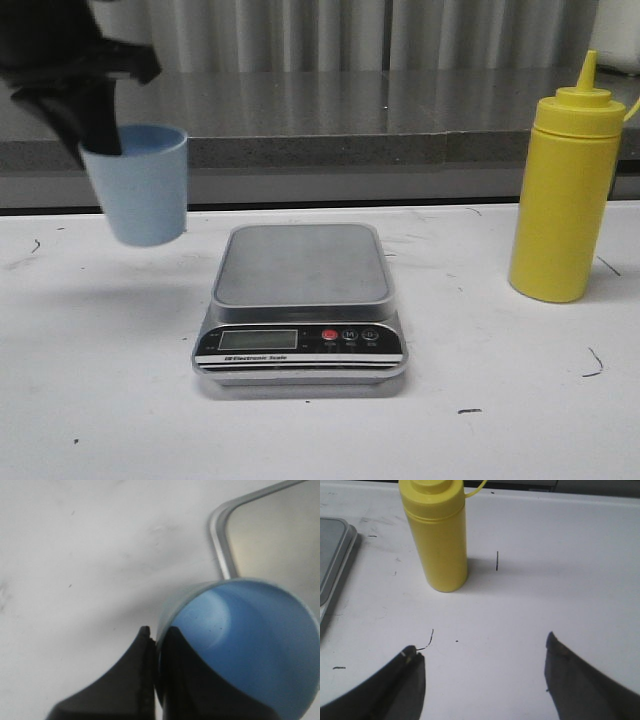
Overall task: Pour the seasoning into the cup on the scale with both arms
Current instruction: 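Lift the cup with the left gripper and lower it onto the scale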
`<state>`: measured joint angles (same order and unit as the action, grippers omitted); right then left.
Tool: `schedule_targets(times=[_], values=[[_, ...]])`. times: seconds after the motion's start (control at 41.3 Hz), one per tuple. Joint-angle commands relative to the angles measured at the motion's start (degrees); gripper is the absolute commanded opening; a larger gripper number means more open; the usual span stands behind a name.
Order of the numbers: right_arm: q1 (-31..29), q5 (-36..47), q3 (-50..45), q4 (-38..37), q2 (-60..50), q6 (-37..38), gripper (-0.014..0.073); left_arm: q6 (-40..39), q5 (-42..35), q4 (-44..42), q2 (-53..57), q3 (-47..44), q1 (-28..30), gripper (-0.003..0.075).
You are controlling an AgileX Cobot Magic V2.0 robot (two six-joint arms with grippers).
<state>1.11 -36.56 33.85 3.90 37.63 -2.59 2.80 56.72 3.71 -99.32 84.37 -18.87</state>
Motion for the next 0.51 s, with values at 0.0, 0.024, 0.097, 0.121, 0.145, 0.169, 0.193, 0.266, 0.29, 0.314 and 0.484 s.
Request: schedule_targets(times=[0.0,0.024,0.097,0.121,0.145,0.169,0.193,0.266,0.29,0.314,0.484], values=[[-0.1,3.3,1.8,-0.5,0.3,-0.6,0.0526,-0.1,1.0,0.7,2.9,6.5,-3.4,-0.002],[-0.1,3.3,1.8,-0.5,0.3,-0.6,0.0526,-0.1,1.2,0.7,2.7,7.5,-4.5,-0.002],[-0.1,3.3,1.8,-0.5,0.3,-0.6,0.0526,-0.1,2.2,0.7,1.7,10.9,-6.6,-0.002],[-0.1,3.3,1.8,-0.5,0.3,-0.6,0.0526,-0.3,2.5,0.7,1.0,11.7,-7.4,-0.002],[-0.1,3.3,1.8,-0.5,0.3,-0.6,0.0526,-0.3,2.6,0.7,0.8,12.6,-8.0,-0.002],[-0.1,3.3,1.8,-0.5,0.3,-0.6,0.0526,-0.4,2.6,0.7,0.0,13.6,-8.5,-0.002],[-0.1,3.3,1.8,-0.5,0.3,-0.6,0.0526,-0.4,2.6,0.7,-0.7,14.3,-9.1,-0.002],[-0.1,3.3,1.8,-0.5,0.3,-0.6,0.0526,-0.5,2.6,0.7,-2.7,16.4,-10.2,-0.002],[-0.1,3.3,1.8,-0.5,0.3,-0.6,0.0526,-0.5,2.6,0.7,-3.4,17.0,-10.6,-0.002],[-0.1,3.3,1.8,-0.5,0.3,-0.6,0.0526,-0.6,2.6,0.7,-4.3,17.7,-10.8,-0.002],[-0.1,3.3,1.8,-0.5,0.3,-0.6,0.0526,-0.7,2.4,0.7,-9.1,19.6,-11.7,-0.002]])
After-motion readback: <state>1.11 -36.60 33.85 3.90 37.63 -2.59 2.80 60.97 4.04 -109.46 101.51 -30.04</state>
